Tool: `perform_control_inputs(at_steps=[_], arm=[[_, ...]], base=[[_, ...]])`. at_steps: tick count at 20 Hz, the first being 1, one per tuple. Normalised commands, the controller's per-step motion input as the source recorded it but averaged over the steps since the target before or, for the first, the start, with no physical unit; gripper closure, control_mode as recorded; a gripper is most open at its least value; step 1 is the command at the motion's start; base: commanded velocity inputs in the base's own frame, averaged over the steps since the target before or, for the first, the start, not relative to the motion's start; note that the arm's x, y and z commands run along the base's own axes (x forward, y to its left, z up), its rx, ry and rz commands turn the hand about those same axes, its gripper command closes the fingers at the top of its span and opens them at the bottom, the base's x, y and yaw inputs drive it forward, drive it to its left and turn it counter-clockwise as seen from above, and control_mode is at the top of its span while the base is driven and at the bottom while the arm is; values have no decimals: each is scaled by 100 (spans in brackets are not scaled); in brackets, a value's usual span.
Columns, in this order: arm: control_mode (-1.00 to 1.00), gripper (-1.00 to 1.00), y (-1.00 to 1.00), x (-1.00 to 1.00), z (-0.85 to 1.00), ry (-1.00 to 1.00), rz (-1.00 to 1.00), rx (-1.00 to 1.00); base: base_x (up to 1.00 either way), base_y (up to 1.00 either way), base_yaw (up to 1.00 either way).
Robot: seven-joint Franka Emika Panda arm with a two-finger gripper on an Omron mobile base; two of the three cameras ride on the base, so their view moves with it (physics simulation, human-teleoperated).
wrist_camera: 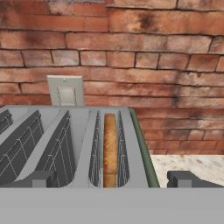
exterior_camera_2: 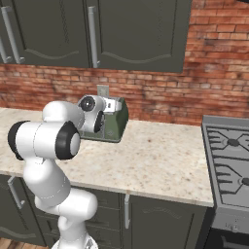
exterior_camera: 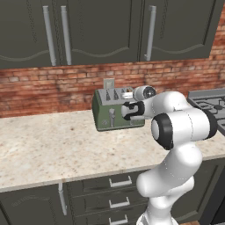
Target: Start the toaster. Once the lever pops up, take the bread to the plate on the dining counter.
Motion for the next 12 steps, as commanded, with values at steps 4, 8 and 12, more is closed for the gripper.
perform_control_inputs(at_steps=[4, 8, 12], arm=[[-100, -100, 0, 0, 0, 0, 0, 0], [-100, -100, 0, 0, 0, 0, 0, 0], [-100, -100, 0, 0, 0, 0, 0, 0]], base=[[0, 0, 0], [0, 0, 0], [0, 0, 0]])
